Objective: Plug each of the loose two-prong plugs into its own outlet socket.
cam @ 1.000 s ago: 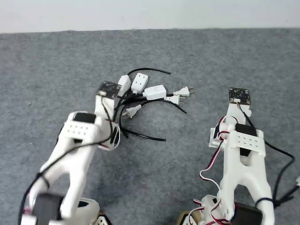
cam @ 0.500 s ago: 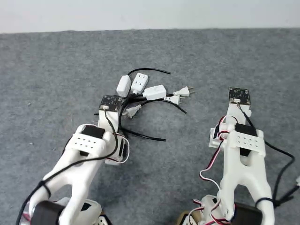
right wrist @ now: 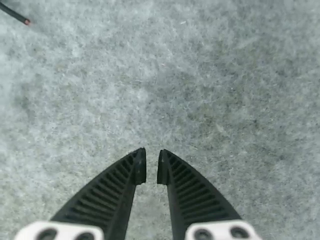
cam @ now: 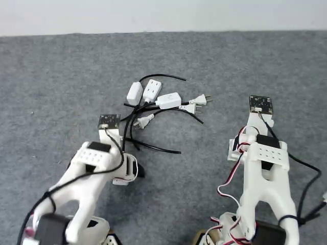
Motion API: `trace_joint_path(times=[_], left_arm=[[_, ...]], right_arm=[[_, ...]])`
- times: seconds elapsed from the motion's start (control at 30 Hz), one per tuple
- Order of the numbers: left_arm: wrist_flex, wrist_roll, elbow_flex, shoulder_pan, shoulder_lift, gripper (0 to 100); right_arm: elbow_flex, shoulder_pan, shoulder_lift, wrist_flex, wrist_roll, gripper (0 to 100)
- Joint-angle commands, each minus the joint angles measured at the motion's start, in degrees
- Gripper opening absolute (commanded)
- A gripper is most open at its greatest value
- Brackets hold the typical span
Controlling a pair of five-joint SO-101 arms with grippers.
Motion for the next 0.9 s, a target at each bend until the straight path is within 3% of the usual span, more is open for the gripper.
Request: trace_joint_path(times=[0.0,0.17,0.27,0.43,0.6,0.87], left_arm=[[-1.1,0.4,2.3,0.3,-11.0,34],[-1.0,-6.7,8.7,0.2,-27.3,34],[-0.7,-7.5,11.2,-0.2,-34.2,34],[2.9,-9.9,9.2,-6.9,-39.6,34],[2.8,-11.8,7.0,-16.0,-40.9,34],[-1.0,-11.9,6.4,-16.9,-30.9,34]], right_arm=[[-0.3,-0.8,-0.4,-0.5,-0.9,6.1],[-0.5,-2.9,-0.8,0.0,-6.2,6.1],[-1.6,-6.4,-0.8,2.3,-8.6,6.1],[-3.3,-12.4,-0.8,3.4,-11.3,6.1],[-5.9,-20.2,-0.6,3.2,-19.7,6.4],[-10.3,-33.5,5.1,-4.9,-27.4,10.5]])
